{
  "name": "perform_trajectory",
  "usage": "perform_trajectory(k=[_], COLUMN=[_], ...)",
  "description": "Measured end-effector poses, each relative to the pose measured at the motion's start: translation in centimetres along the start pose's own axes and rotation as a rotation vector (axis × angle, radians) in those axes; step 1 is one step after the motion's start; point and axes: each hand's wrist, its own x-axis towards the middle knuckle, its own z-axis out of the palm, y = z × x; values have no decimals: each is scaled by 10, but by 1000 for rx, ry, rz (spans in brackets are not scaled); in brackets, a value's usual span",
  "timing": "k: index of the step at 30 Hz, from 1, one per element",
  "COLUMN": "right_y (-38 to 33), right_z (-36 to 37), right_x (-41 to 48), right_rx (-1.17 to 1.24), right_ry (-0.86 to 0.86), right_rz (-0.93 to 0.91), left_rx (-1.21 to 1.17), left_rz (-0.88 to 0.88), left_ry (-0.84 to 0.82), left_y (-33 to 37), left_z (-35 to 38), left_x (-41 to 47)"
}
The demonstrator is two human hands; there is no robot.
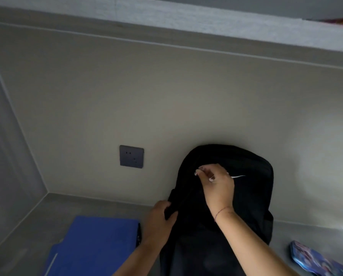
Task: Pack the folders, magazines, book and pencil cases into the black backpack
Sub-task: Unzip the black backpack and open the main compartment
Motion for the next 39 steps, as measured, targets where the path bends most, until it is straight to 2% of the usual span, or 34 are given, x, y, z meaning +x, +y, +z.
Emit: perform_trajectory(k=[3,6,10,13,18,21,24,27,32,35,39], right_y=[-3,-7,-14,-17,-18,-13,-6,-6,-6,-2,24], right_z=[-4,-1,-1,-11,-31,-45,-54,-57,-59,-65,-94], right_x=[2,-1,-6,6,25,33,33,28,26,26,36], right_rx=[119,141,51,41,117,235,297,292,290,260,287], right_ry=[28,-8,-39,73,193,278,260,218,194,208,375], right_rz=[81,74,-22,-41,42,177,250,245,214,192,305], left_rx=[-126,-222,-187,-154,-94,-89,-98,-70,154,189,175], left_rz=[39,112,180,200,205,170,128,231,471,497,480], left_ry=[-26,13,74,101,101,86,32,-8,44,47,143], left_y=[28,66,91,85,75,73,80,113,162,163,151], left_z=[-8,-13,-12,-16,-27,-32,-34,-30,-13,-7,-20], left_x=[12,32,46,46,47,46,46,52,61,61,66])
